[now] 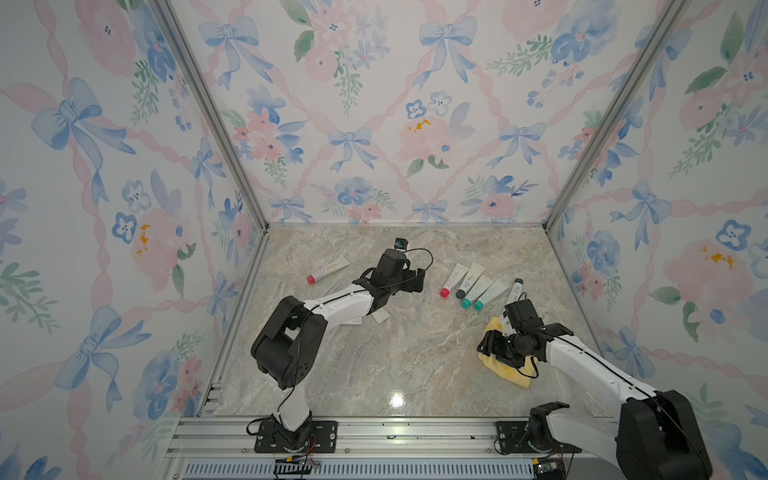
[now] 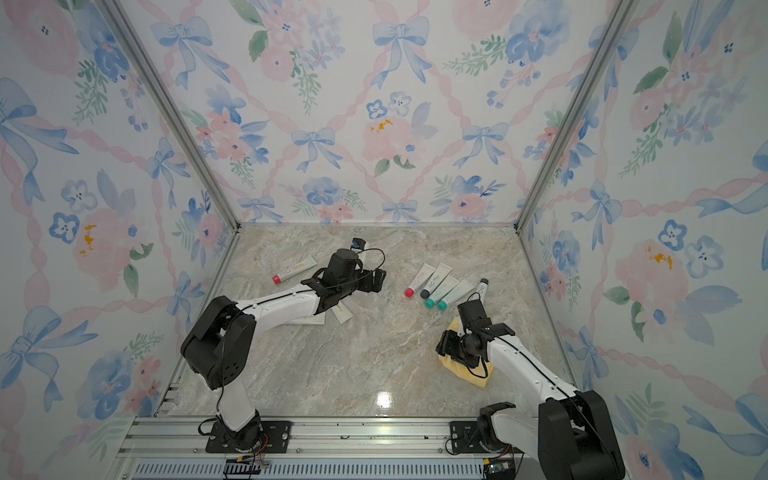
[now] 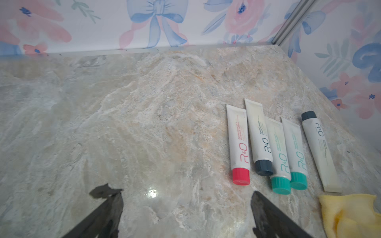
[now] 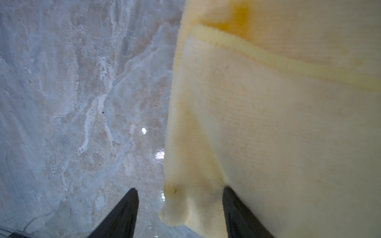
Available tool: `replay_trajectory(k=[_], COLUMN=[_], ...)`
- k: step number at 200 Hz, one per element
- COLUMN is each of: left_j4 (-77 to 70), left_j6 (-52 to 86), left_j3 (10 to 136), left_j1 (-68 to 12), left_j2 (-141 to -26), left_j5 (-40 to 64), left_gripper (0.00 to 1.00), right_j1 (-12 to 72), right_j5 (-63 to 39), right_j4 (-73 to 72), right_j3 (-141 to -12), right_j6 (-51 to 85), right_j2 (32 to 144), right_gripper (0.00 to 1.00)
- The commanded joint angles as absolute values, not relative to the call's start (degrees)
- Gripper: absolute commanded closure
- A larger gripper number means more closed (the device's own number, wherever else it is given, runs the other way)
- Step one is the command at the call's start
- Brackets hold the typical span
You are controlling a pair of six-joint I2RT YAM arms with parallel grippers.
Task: Wipe the surface of the toothpaste tube
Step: Adjust the toothpaste at the center of the board.
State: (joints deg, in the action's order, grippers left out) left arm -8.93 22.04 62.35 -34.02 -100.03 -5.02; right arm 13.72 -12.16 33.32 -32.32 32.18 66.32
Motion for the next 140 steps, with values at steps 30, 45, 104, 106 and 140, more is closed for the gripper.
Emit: replay_trajectory(k=[30, 45, 104, 106, 140], left_j4=[-4.6, -4.4, -4.3, -4.4, -4.7], left_j6=[27.5, 28.3, 30.1, 30.1, 29.8], left_j3=[47.7, 44.9, 40.6, 40.7, 42.3], left_j1=[-31.3, -31.0, -30.8, -30.8, -31.0], left_j2=[-90.9, -89.1, -88.1, -88.3, -92.2], left_j5=[-8.3, -8.6, -6.5, -6.2, -4.3], left_gripper=[0.02, 0.02, 0.02, 0.02, 0.02], right_j1=[14.3, 14.3, 14.4, 14.3, 14.4], right_j5=[-12.5, -12.5, -12.4, -12.5, -12.2], right_j4=[33.9, 33.9, 33.7, 33.8, 33.8], right_j3=[-33.7, -33.9, -34.5, -34.6, -34.5], right_j6=[31.1, 30.9, 30.7, 30.7, 30.6], right_j2=[66.9, 67.2, 67.7, 67.7, 67.3], right_gripper=[0.34, 0.34, 0.34, 0.34, 0.34])
